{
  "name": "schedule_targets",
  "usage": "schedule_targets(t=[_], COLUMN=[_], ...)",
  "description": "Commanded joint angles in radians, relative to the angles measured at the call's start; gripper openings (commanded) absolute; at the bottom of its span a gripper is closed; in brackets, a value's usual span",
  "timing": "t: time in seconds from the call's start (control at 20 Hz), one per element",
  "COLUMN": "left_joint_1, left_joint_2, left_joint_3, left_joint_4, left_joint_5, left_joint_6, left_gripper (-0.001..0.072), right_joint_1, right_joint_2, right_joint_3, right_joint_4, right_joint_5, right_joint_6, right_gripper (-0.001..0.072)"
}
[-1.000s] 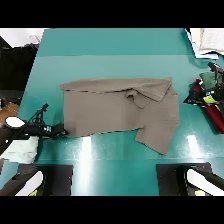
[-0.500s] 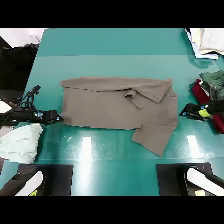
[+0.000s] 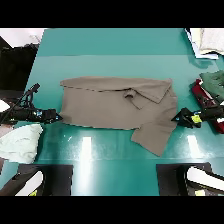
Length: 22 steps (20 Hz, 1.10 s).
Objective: Fold the shirts.
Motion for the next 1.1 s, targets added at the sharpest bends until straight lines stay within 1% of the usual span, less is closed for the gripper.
schedule_targets(t=[0.0,0.1,0.2,0.3,0.45,0.55,0.7,0.85,0.95,1.05], left_joint_1=[0.001,0.001,0.001,0.001,0.001,0.001,0.001,0.001,0.001,0.001], left_joint_2=[0.001,0.001,0.001,0.001,0.001,0.001,0.001,0.001,0.018,0.084], left_joint_3=[0.001,0.001,0.017,0.109,0.395,0.658,1.048,1.405,1.543,1.566], left_joint_4=[-0.001,-0.008,-0.024,-0.029,-0.031,-0.032,-0.032,-0.035,-0.037,-0.054], left_joint_5=[-0.008,-0.014,-0.014,-0.017,-0.055,-0.07,-0.069,-0.068,-0.03,0.042], left_joint_6=[0.0,0.0,-0.002,-0.01,-0.035,-0.045,-0.06,-0.064,-0.098,-0.113], left_gripper=[0.0025,0.0025,0.0024,0.0024,0.0024,0.0024,0.0025,0.0025,0.0025,0.0024], right_joint_1=[0.037,0.061,0.092,0.141,0.201,0.225,0.219,0.182,0.144,0.09], right_joint_2=[-0.019,-0.019,-0.01,0.049,0.177,0.257,0.367,0.449,0.494,0.528], right_joint_3=[0.002,0.03,0.098,0.208,0.441,0.63,0.885,1.087,1.172,1.245], right_joint_4=[0.0,0.0,0.002,0.003,0.002,0.002,0.0,-0.002,-0.002,-0.002], right_joint_5=[-0.022,-0.006,0.029,0.031,-0.03,-0.105,-0.226,-0.257,-0.253,-0.232], right_joint_6=[-0.006,-0.006,-0.006,-0.006,-0.003,0.014,0.04,0.04,0.04,0.04], right_gripper=[0.0268,0.0022,0.002,0.002,0.002,0.002,0.002,0.002,0.0019,0.0019])
